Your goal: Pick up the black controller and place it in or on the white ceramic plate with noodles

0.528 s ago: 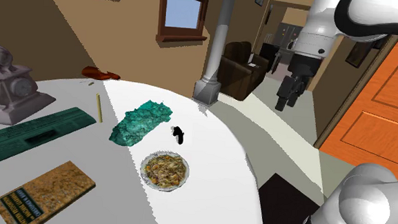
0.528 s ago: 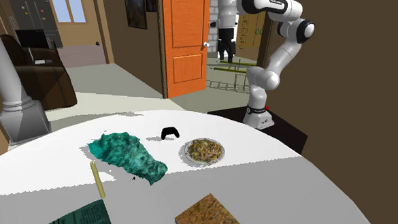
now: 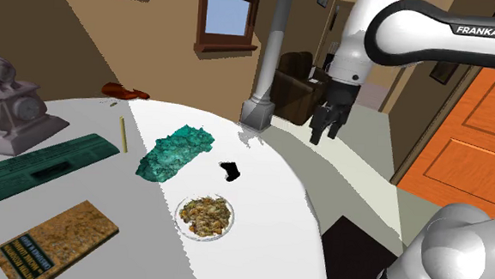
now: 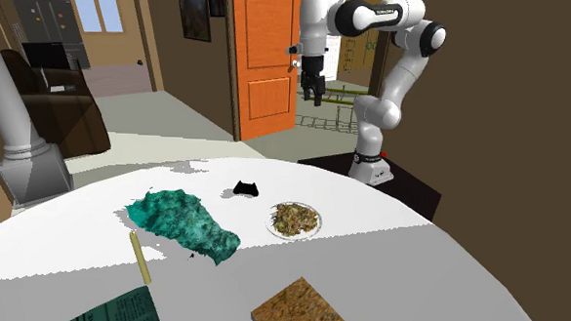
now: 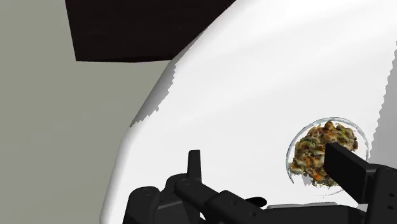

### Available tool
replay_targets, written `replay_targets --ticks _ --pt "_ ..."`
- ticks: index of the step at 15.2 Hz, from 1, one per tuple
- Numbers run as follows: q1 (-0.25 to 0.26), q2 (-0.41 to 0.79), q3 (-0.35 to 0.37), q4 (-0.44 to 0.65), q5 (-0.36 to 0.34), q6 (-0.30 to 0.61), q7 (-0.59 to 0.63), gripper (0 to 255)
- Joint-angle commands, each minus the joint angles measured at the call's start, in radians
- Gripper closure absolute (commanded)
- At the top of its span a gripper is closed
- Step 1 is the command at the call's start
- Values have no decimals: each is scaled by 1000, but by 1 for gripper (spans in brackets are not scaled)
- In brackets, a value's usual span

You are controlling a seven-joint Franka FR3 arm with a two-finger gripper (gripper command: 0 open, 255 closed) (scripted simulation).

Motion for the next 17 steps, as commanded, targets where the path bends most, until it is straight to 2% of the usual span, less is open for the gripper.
replay_targets --ticks 1,9,17 --pt "0 56 23 0 1 60 23 0" --pt "-7 328 106 75 -33 260 129 0" --pt "-3 635 158 239 -133 392 259 0"
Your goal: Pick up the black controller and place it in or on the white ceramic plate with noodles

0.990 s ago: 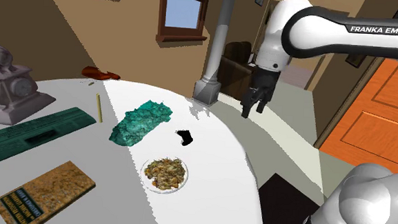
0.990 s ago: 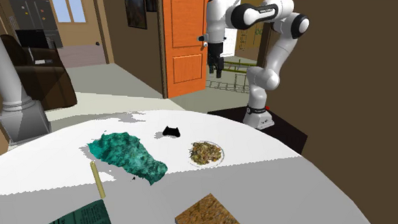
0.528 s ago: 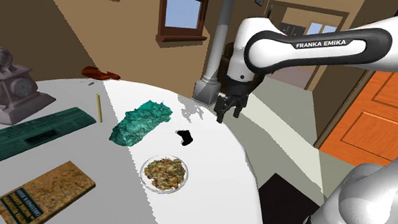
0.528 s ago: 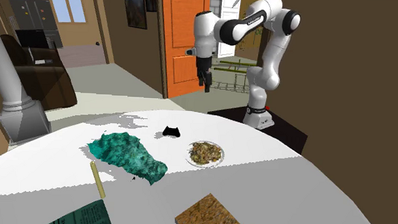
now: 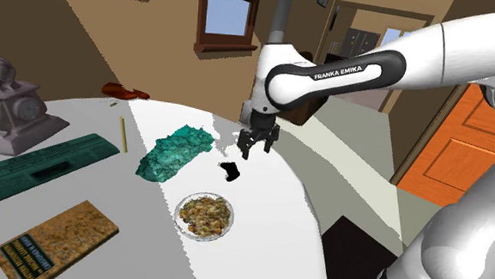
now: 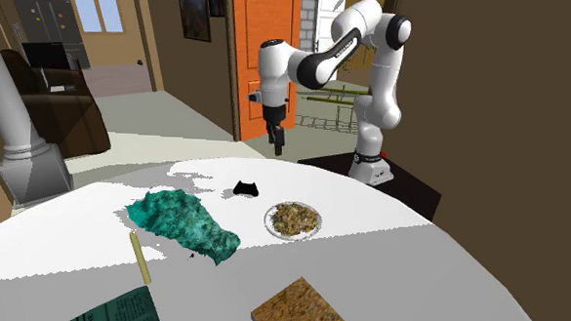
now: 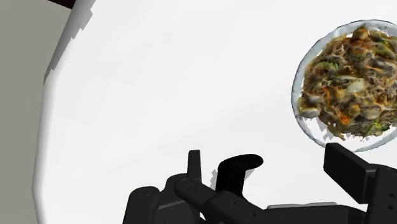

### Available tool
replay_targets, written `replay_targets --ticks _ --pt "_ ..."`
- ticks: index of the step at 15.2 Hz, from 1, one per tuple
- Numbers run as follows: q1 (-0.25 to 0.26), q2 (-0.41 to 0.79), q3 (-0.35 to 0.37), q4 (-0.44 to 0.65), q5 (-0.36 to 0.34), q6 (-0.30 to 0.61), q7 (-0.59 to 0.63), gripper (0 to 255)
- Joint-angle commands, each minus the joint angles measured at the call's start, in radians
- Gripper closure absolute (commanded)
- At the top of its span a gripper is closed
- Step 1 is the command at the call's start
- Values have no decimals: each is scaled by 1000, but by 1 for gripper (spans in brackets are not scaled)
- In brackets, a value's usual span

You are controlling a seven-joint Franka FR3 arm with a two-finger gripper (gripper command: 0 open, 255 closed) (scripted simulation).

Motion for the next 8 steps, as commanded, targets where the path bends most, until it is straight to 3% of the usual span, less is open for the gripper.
replay_targets --ticks 1,8 --pt "5 93 9 66 -35 23 38 0" --pt "50 377 0 296 -147 56 142 0"
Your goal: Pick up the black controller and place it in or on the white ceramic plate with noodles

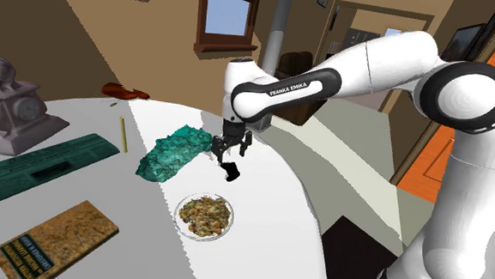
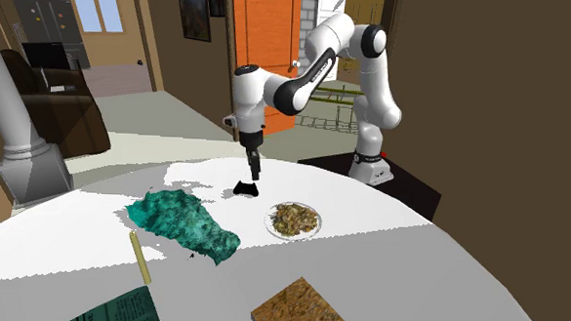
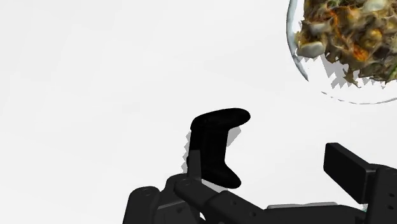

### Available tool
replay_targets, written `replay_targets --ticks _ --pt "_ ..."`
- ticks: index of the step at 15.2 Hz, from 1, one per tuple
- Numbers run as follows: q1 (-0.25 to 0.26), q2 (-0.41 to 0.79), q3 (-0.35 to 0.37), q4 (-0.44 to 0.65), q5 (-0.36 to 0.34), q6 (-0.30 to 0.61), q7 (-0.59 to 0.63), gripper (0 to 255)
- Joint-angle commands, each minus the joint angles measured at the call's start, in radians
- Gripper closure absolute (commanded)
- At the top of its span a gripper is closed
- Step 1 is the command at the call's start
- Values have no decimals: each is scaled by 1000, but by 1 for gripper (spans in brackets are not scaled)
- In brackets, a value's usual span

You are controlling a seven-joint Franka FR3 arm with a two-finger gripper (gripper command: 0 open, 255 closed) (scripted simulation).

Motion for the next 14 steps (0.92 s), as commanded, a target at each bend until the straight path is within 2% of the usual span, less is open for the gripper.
replay_targets --ticks 1,2,9,14 --pt "16 78 -8 69 -29 3 25 0" --pt "25 116 -12 106 -41 1 35 0" --pt "26 154 -21 65 -56 80 45 0" --pt "26 158 -22 62 -57 86 45 0"
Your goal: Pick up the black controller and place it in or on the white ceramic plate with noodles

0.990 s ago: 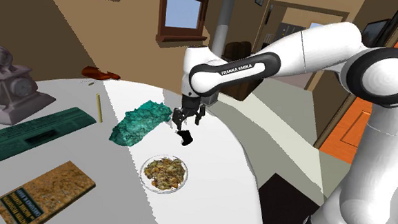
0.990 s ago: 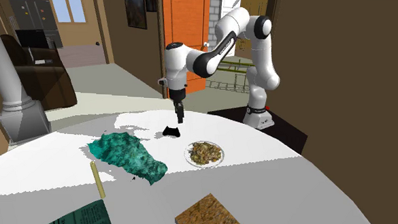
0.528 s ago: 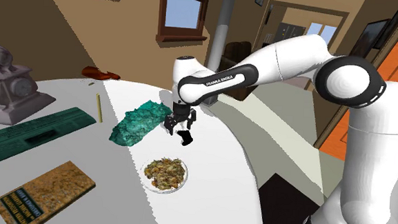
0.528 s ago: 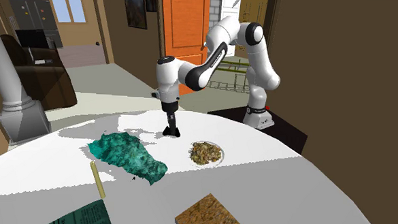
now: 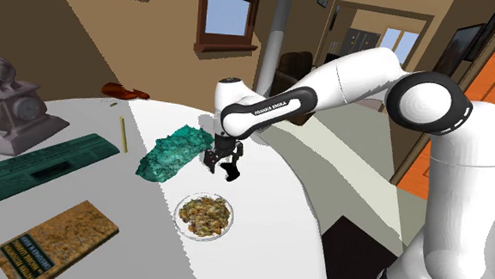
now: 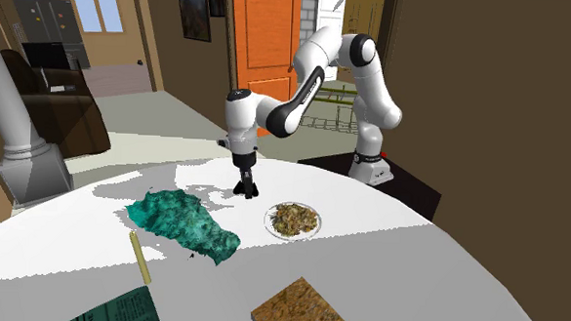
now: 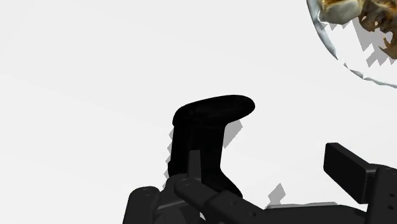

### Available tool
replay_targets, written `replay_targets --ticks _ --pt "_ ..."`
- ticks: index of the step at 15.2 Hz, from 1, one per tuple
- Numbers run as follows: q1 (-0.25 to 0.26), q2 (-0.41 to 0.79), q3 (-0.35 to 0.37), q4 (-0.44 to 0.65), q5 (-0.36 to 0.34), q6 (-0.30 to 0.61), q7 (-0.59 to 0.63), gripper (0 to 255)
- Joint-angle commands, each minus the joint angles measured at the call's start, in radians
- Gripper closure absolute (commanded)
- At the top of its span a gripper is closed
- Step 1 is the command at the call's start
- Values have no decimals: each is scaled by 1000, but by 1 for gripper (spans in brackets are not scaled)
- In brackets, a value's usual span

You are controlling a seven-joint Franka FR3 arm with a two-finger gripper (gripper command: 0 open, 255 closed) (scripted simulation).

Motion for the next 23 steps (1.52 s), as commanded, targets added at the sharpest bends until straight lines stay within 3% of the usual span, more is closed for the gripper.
replay_targets --ticks 1,4,5,14,15,19,23 --pt "0 1 0 0 0 1 0 0" --pt "0 0 0 0 0 0 0 0" --pt "0 0 0 0 0 0 0 255" --pt "0 0 0 0 0 0 0 255" --pt "0 0 0 0 0 0 0 0" --pt "81 44 -95 131 -127 -120 230 0" --pt "77 64 -101 107 -135 -76 235 0"
